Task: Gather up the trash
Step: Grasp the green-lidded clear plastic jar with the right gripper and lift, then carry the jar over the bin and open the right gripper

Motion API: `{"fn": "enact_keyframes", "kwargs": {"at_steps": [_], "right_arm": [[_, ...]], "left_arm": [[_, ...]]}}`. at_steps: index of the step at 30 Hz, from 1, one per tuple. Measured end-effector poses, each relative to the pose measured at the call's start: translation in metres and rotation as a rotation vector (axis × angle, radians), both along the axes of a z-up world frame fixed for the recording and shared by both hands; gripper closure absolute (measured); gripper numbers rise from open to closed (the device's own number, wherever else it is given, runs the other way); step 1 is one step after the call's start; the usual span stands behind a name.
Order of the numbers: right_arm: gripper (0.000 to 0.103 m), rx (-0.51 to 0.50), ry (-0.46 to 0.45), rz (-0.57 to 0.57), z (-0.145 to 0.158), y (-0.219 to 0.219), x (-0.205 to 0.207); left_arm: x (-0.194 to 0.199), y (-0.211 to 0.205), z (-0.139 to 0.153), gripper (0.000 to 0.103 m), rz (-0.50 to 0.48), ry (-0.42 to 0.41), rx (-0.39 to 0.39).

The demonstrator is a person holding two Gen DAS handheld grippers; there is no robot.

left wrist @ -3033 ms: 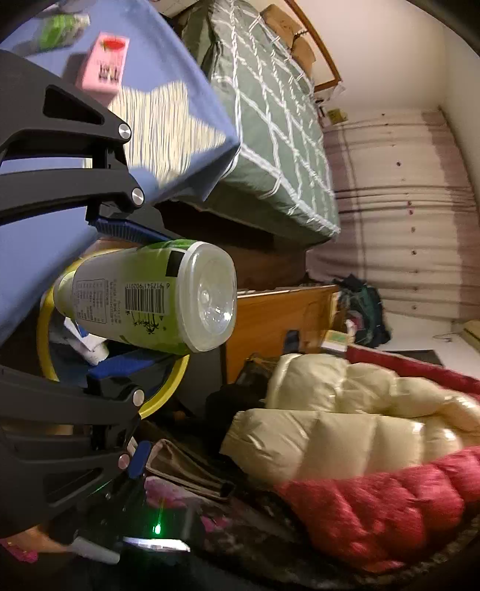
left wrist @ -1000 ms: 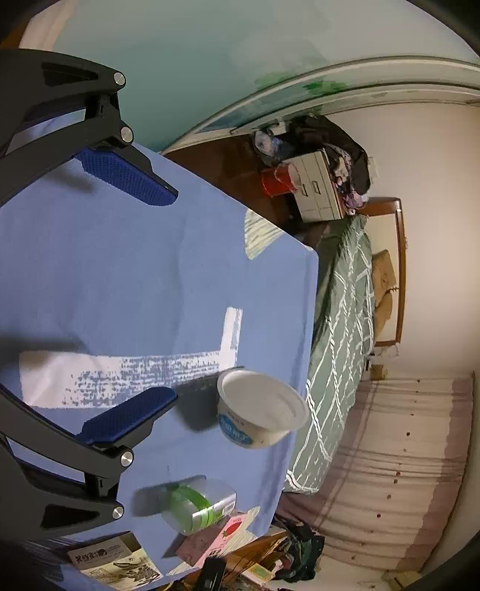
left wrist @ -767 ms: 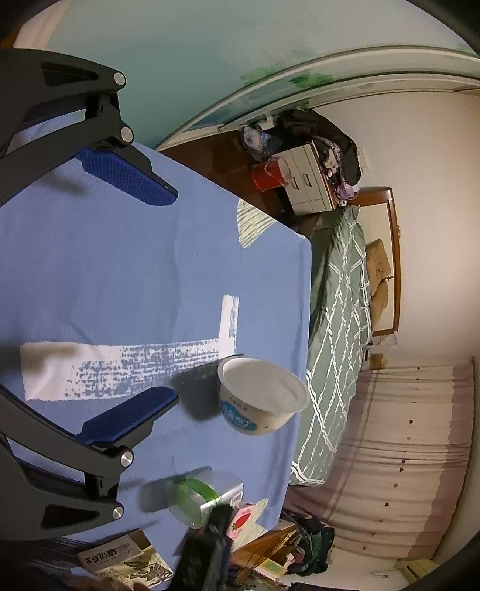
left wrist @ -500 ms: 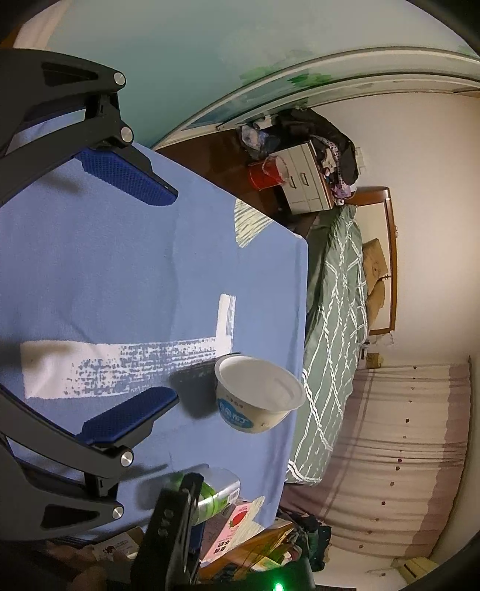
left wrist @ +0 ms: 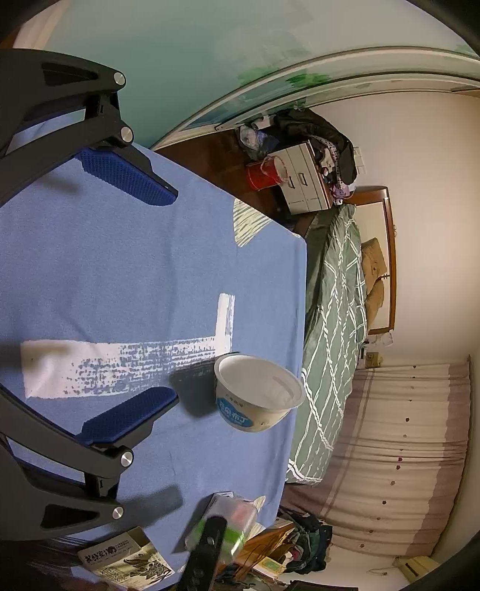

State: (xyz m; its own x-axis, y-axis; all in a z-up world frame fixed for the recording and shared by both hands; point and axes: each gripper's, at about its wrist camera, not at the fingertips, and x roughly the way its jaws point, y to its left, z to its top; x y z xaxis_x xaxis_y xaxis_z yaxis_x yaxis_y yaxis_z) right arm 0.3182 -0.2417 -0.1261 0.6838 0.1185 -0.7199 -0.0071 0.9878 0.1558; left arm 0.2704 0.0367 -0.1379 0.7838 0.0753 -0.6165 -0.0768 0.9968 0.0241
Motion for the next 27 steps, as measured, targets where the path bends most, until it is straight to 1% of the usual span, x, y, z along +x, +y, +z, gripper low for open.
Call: {"fn": "enact_keyframes", "kwargs": {"at_steps": [6, 9, 12, 17, 20, 24, 27], "right_arm": [[0.055, 0.062, -0.006, 0.005, 0.013, -0.024, -0.016], [0.055, 0.059, -0.016, -0.009, 0.016, -0.032, -0.025], [0.055, 0.053, -0.030, -0.043, 0.019, -0.047, -0.037], [0.055, 0.034, -0.048, -0.133, 0.022, -0.083, -0.053], [0.055, 0.020, -0.052, -0.225, 0.019, -0.117, -0.063], [0.055, 0.006, -0.033, -0.384, 0.009, -0.173, -0.075], [0.055, -0.025, -0.009, -0.513, 0.000, -0.215, -0.082]], "left_arm": [[0.001, 0.000, 0.000, 0.006, -0.003, -0.004, 0.004], [0.000, -0.001, 0.001, 0.006, -0.007, -0.006, 0.008], [0.000, -0.002, 0.001, 0.006, -0.010, -0.008, 0.012], [0.000, -0.002, 0.001, 0.006, -0.009, -0.008, 0.011], [0.000, -0.002, 0.001, 0.006, -0.008, -0.008, 0.012], [-0.001, -0.003, 0.003, 0.006, -0.011, -0.008, 0.017], [0.000, -0.003, 0.003, 0.006, -0.011, -0.006, 0.022]]}}
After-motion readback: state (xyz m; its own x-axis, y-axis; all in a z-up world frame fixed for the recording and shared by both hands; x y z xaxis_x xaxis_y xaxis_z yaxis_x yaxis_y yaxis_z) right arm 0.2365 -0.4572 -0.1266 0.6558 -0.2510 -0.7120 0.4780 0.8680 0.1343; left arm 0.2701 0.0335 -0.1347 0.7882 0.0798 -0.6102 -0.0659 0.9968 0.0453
